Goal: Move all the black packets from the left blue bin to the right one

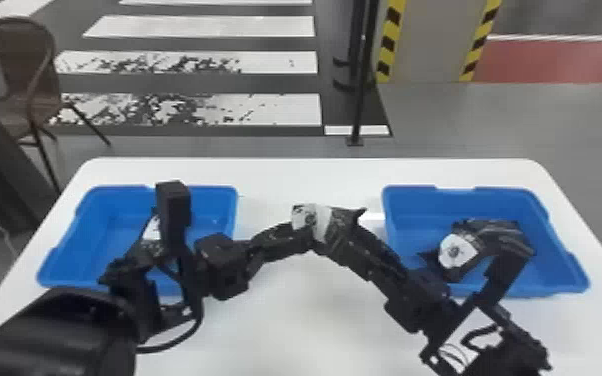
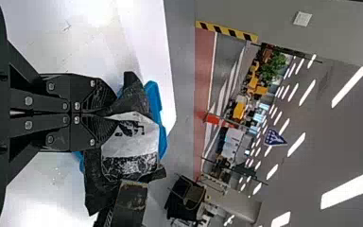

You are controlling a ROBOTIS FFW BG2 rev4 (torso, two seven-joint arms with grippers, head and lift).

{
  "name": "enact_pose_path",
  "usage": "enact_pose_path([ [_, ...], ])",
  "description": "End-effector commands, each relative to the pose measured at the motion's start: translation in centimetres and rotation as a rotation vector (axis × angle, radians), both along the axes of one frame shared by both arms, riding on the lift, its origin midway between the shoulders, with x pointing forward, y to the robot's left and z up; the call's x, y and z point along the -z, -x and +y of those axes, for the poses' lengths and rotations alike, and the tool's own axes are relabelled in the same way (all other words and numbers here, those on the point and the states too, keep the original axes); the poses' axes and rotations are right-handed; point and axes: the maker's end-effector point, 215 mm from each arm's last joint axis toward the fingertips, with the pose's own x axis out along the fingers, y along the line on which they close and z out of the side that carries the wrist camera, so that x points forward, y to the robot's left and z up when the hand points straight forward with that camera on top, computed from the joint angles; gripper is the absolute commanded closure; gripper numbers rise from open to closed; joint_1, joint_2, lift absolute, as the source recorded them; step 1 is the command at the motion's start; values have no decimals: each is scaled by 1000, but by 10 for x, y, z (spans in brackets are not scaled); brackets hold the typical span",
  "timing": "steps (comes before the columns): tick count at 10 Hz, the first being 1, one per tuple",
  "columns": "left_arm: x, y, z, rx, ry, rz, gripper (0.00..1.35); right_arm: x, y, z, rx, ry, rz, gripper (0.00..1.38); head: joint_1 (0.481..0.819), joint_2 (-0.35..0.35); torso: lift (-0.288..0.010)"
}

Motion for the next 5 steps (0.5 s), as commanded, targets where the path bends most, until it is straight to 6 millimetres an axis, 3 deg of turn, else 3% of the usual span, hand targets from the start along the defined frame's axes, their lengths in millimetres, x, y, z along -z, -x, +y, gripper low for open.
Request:
enact_pose_path([
  [1, -1, 0, -3, 6, 4, -3, 1199, 3, 0, 0, 1, 2, 6, 1277, 695, 7, -140],
  [4, -6, 0, -6, 6, 26, -7, 1191, -2, -1, 1, 4, -30, -1, 1277, 695, 3, -140],
  [5, -3, 2, -6, -9, 60, 17, 1013, -6, -2, -1, 8, -46, -6, 1277, 695, 2, -140],
])
